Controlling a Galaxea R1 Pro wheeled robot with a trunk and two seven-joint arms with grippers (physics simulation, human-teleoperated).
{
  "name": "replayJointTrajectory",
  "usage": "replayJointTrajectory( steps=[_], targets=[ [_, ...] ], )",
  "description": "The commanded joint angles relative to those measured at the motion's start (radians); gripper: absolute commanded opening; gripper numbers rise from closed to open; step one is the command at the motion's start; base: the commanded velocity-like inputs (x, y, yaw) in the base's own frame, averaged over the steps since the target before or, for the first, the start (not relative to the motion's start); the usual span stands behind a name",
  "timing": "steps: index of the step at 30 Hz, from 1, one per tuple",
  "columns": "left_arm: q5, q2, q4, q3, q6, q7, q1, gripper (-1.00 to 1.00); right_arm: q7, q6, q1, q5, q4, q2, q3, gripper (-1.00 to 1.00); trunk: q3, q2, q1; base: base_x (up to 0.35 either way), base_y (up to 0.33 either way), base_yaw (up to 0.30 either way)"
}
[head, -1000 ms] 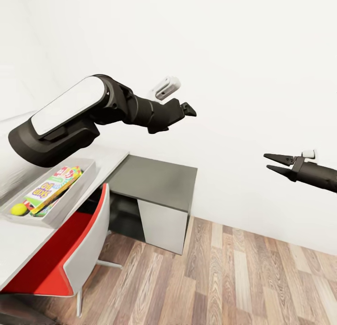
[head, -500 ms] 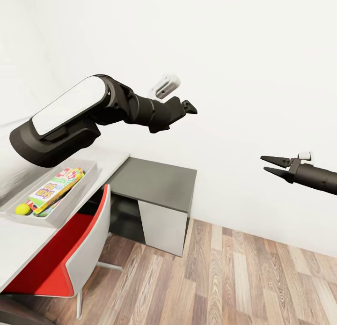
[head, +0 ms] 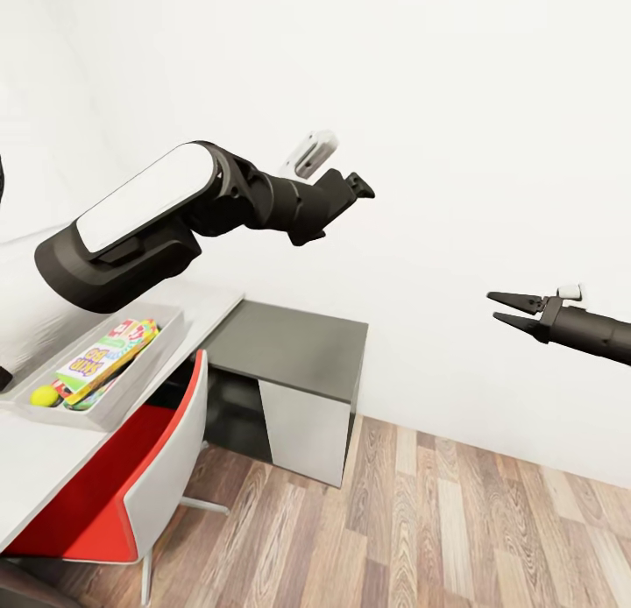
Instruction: Put all the toys in the child's room - the three board games (two on the bed and one on the table), the two jigsaw puzzles on the table, and the tennis ball on the table - inside the toy box on the table in the child's room.
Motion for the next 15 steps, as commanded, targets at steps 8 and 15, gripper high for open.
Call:
replayJointTrajectory(
  steps=[8, 15],
  targets=[
    [-0.001, -0.007, 0.001, -0.009, 0.068, 0.006, -0.002, 1.00, 0.009, 0.004, -0.002, 0.010, 0.000, -0.001, -0.001, 1.00, 0.011, -0.002, 0.001, 0.000, 0.000, 0.000],
    [-0.001, -0.008, 0.001, -0.011, 0.169, 0.007, -0.002, 1.00, 0.009, 0.004, -0.002, 0.011, 0.000, -0.001, 0.000, 1.00, 0.022, -0.002, 0.001, 0.000, 0.000, 0.000]
  ],
)
